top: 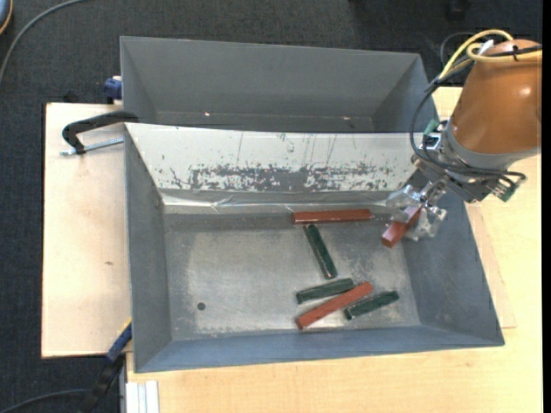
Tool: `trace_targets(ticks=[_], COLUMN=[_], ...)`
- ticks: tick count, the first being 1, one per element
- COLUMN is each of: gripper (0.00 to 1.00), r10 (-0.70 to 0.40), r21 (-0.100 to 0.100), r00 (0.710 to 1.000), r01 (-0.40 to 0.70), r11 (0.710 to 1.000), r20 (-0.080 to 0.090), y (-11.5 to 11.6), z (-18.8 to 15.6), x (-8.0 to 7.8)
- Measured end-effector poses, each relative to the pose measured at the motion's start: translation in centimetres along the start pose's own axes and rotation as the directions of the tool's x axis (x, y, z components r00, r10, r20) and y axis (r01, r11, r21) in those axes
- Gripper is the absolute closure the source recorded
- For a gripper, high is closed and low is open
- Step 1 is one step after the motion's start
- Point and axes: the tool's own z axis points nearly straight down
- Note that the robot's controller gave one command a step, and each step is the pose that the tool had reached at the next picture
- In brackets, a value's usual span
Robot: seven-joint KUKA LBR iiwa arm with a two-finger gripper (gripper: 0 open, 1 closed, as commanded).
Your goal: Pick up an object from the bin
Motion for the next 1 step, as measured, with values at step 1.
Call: trace_targets(ticks=[1], gripper=[1.00], r10=[0.010], r21=[0.002], r00=[1.000], r01=[-0.010], r11=[1.000], r20=[0.002], y=[-1.20], z=[-11.40], x=[-0.65])
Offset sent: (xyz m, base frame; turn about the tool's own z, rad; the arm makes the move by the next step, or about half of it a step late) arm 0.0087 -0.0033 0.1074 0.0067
